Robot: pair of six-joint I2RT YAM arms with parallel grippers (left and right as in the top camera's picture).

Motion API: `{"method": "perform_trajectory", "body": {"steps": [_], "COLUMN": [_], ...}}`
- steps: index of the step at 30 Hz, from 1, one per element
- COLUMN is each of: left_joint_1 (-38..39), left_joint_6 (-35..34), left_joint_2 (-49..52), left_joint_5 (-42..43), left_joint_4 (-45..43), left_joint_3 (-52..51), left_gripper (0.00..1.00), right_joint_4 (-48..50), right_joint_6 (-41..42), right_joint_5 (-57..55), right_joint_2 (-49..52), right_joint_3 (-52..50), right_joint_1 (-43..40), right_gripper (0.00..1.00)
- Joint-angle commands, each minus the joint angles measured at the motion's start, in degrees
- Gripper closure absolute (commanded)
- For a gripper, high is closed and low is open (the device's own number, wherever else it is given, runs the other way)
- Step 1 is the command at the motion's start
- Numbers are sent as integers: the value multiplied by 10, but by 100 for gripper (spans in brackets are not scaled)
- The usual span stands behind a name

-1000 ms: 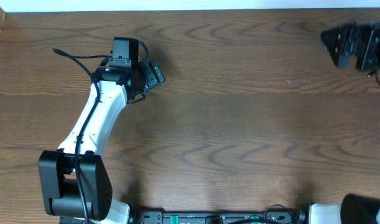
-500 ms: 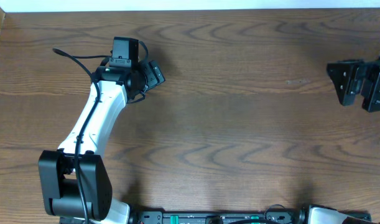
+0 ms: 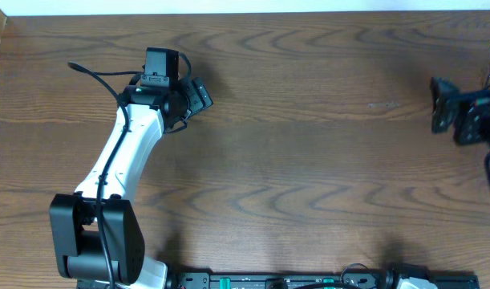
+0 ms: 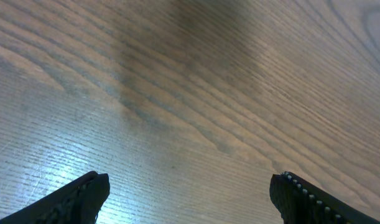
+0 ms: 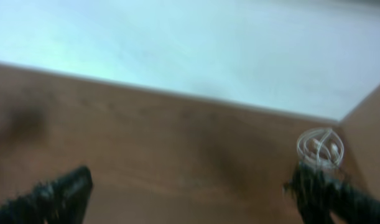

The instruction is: Untangle cables

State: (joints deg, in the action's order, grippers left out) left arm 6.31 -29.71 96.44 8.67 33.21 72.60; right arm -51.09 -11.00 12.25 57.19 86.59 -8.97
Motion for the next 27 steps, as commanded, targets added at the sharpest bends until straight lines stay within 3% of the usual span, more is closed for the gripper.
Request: {"method": "perform_trajectory", "body": {"steps": [1,10,14,20,27], "left_joint_1": [-1,-1,-1,-1,-1], "left_joint_6": [10,10,10,10,10], "left_joint_2": [2,2,2,2,2], "left_joint_5": [-3,-3,-3,-3,-3], "left_joint_4": [2,2,2,2,2], "left_joint_3": [4,4,4,4,4], "left_gripper": [12,12,12,12,12], "right_joint_4": [108,440,540,603,576], "right_joint_6": [-30,-28,-28,-28,-27], "right_joint_5": [-7,14,18,9,10], "right_joint_2": [-81,-280,-361,-472,-560], "right_joint_3": [-154,-537,-667,-796,-863], "right_joint_1": [4,5,17,43,50], "right_gripper": [1,1,1,1,1]}}
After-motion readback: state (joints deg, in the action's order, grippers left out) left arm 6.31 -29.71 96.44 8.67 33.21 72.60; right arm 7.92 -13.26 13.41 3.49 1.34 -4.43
